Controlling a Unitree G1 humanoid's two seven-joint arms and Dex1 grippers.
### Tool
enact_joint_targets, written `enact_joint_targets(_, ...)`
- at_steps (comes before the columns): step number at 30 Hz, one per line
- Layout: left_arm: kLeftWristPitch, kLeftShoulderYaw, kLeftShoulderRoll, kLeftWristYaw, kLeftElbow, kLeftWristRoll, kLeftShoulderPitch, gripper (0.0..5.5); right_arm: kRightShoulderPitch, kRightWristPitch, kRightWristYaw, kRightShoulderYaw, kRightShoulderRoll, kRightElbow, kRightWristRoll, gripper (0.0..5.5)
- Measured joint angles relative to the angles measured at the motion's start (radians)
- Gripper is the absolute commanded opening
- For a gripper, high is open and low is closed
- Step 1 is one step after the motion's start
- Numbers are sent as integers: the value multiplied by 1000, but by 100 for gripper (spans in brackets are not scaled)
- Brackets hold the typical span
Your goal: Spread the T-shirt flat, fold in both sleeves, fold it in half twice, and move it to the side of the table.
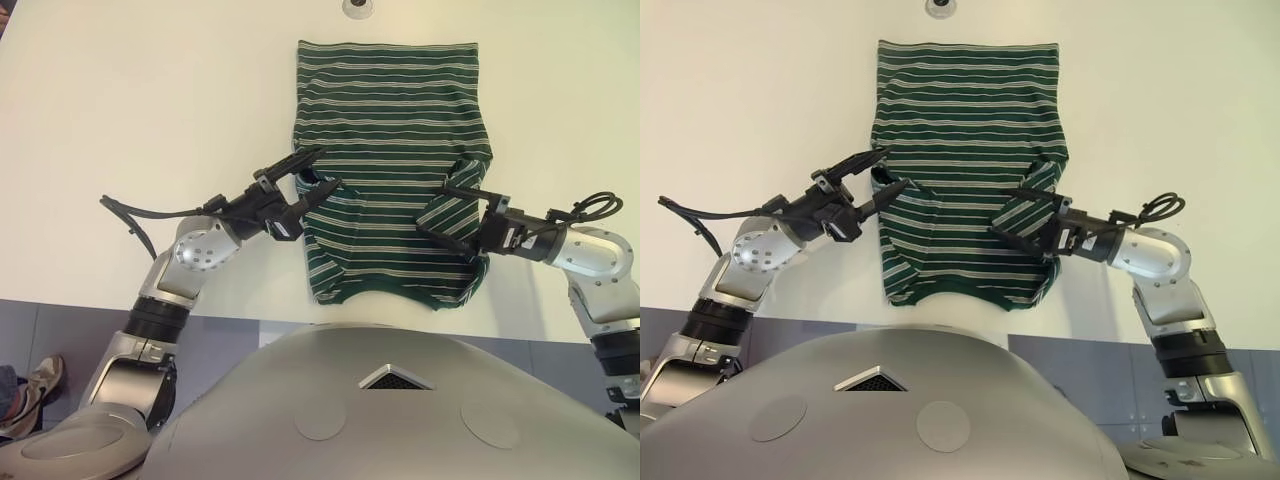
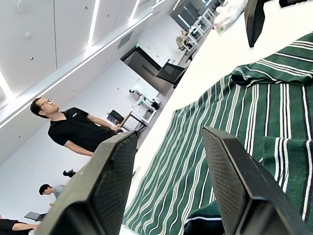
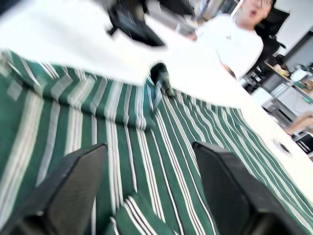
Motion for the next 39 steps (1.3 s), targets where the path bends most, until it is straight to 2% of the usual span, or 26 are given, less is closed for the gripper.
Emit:
enact_joint_targets(5,0,0,0,0,-1,1,2,241,61,41,50,1,-1,-70,91,459)
enact_joint_targets(7,0,0,0,0,-1,1,3,241,69,42,55,-29,6,-71,104,495)
enact_joint_targets(9,0,0,2,0,-5,1,11,241,69,42,58,-109,-15,-59,127,539)
enact_joint_targets(11,-3,-1,17,-9,-25,0,27,241,76,40,70,-173,-33,-41,132,539)
enact_joint_targets(15,-27,7,166,-99,-144,-60,141,241,147,15,172,-361,-134,46,166,539)
enact_joint_targets(20,-62,77,353,-181,-221,-125,300,241,215,-22,312,-457,-186,142,166,539)
enact_joint_targets(22,-77,91,406,-205,-226,-123,374,241,224,-29,351,-463,-189,180,161,539)
enact_joint_targets(25,-81,72,405,-216,-208,-84,375,241,223,-43,370,-459,-191,214,112,539)
enact_joint_targets(31,-75,17,365,-223,-145,6,347,241,185,-73,350,-329,-174,268,-67,539)
enact_joint_targets(35,-75,-3,339,-208,-135,35,328,241,175,-87,332,-288,-169,254,-74,539)
enact_joint_targets(39,-73,-22,331,-204,-135,43,314,241,180,-91,323,-259,-170,233,-73,466)
